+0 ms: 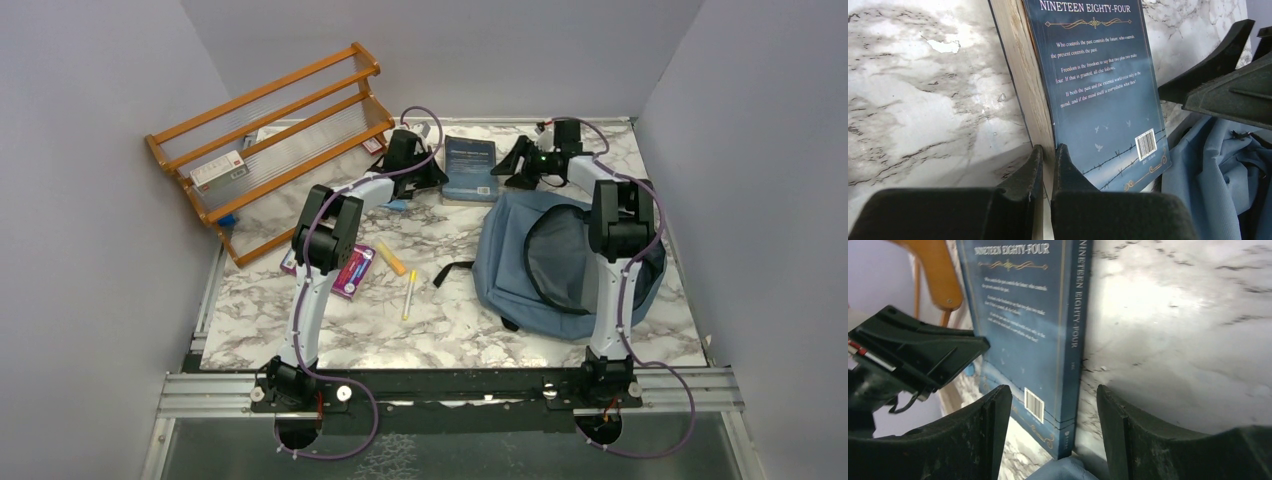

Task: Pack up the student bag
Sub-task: Pick up the book from the center of the board.

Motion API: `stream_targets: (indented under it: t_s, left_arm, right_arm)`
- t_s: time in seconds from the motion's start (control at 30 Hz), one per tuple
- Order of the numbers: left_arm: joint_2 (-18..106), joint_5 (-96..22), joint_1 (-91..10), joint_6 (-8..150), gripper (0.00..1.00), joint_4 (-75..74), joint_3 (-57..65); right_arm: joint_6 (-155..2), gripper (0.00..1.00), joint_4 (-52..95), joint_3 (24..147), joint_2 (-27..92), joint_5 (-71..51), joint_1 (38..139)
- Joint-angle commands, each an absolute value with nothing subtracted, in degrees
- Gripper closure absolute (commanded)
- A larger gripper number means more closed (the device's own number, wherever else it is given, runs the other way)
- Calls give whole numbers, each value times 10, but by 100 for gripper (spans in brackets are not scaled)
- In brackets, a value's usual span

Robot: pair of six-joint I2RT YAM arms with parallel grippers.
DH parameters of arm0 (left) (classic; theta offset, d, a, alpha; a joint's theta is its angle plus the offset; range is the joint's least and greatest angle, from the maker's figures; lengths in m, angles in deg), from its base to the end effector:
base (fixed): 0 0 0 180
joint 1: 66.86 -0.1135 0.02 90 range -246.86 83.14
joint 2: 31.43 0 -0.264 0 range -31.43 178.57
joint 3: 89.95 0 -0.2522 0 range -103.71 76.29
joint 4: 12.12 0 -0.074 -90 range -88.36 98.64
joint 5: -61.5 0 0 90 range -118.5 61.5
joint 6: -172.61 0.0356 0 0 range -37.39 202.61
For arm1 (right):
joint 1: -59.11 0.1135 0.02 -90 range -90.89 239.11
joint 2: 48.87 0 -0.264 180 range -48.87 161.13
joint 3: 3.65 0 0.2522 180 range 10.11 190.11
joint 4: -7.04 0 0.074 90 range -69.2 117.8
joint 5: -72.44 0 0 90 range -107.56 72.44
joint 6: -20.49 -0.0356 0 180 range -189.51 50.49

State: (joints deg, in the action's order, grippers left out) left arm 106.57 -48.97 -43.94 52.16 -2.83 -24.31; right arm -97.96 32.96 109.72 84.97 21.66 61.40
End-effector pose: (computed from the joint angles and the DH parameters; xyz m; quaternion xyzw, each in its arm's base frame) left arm 0.4901 -0.2207 0.1307 0.0279 0.8683 -0.3506 0.3499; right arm 0.5079 0.0428 0.1422 0.0765 0.8801 0.3932 0.2548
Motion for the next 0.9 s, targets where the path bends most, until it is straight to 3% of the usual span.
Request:
stream_targets:
  t_s: [0.0,0.27,0.4,0.7,0.87]
  left_arm:
    - [1137,-522,-422,536,100,147,-199]
    - [1137,-578,-422,505,100,108,-189]
    - [1138,-584,-420,506,100,107,-192]
    - [1138,-592,-414,511,100,107,-192]
    - [1137,-592,-414,513,100,107,-194]
  right_arm:
    - [-981,32,367,1122,895,320,620]
    - [-1020,33,326,1113,918,378,636]
    - [-1094,34,223,1076,911,430,638]
    - [-1279,44,-62,1020,895,501,645]
    - [-1262,56,-36,1026,887,473,645]
